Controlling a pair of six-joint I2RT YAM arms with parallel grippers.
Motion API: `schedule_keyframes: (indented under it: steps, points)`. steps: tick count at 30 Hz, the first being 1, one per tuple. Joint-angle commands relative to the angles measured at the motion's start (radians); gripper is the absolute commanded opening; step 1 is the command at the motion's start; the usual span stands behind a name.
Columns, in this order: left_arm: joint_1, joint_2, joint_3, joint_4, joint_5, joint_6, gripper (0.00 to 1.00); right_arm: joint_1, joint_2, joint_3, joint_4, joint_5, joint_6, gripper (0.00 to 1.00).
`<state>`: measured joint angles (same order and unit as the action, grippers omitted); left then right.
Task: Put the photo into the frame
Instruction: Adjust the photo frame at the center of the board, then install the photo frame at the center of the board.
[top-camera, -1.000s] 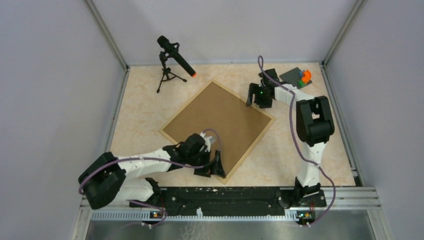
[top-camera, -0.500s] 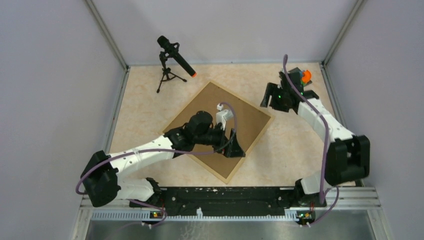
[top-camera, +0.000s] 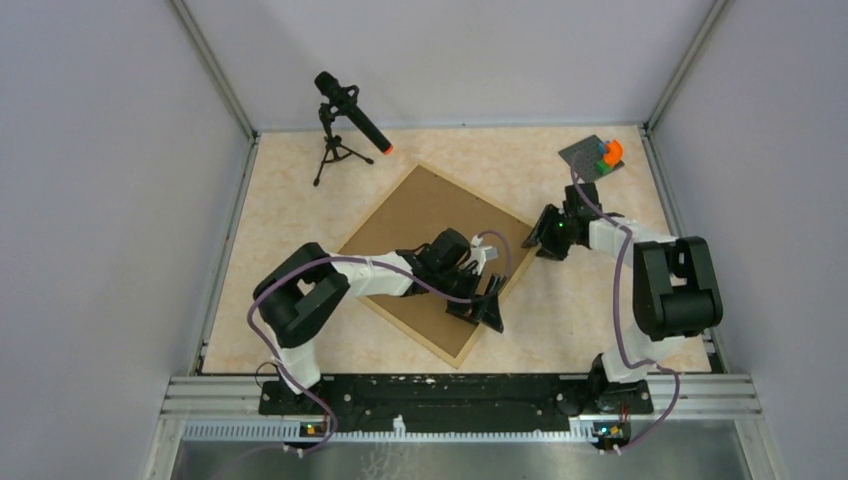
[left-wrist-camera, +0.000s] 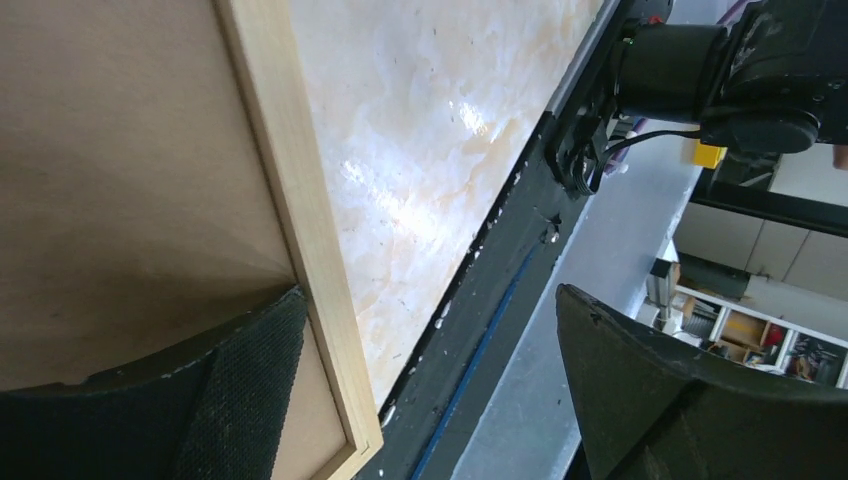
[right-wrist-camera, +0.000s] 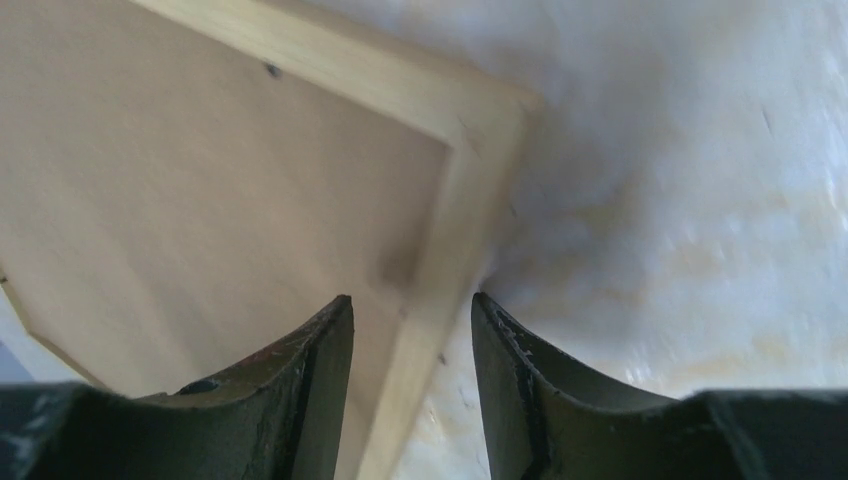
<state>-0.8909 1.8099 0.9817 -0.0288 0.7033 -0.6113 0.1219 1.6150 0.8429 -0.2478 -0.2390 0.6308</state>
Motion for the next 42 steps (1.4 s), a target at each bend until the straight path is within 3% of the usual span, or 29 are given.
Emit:
schedule_keyframes:
  steps: [1, 8, 13, 18, 21, 27, 30, 34, 42]
  points:
    - [-0.021, 0.032, 0.021, 0.061, -0.006, -0.023, 0.96, 0.003, 0.124, 0.106, 0.086, -0.101, -0.074, 0.46]
    - [-0.107, 0.204, 0.137, 0.17, 0.143, -0.13, 0.97, 0.015, 0.206, 0.23, 0.073, -0.224, -0.178, 0.46]
    - [-0.092, 0.217, 0.269, 0.095, 0.127, -0.104, 0.99, 0.021, 0.241, 0.316, 0.009, -0.265, -0.25, 0.49]
    - [0.066, 0.117, 0.32, -0.024, 0.08, -0.05, 0.99, -0.016, 0.222, 0.365, -0.109, -0.184, -0.272, 0.57]
    - [0.216, 0.065, 0.25, 0.02, 0.123, -0.103, 0.99, -0.088, 0.192, 0.286, -0.01, -0.352, -0.185, 0.58]
    - [0.307, 0.115, 0.254, -0.036, 0.121, -0.065, 0.93, -0.1, 0.204, 0.28, -0.05, -0.359, -0.199, 0.43]
    - [0.315, 0.145, 0.248, -0.039, 0.101, -0.06, 0.85, -0.096, 0.213, 0.273, -0.064, -0.326, -0.211, 0.32]
    - [0.337, 0.167, 0.202, -0.029, 0.05, -0.079, 0.72, -0.06, 0.261, 0.282, -0.107, -0.276, -0.245, 0.29]
    - [0.369, 0.194, 0.106, 0.055, 0.067, -0.159, 0.65, -0.01, 0.292, 0.297, -0.168, -0.149, -0.272, 0.29]
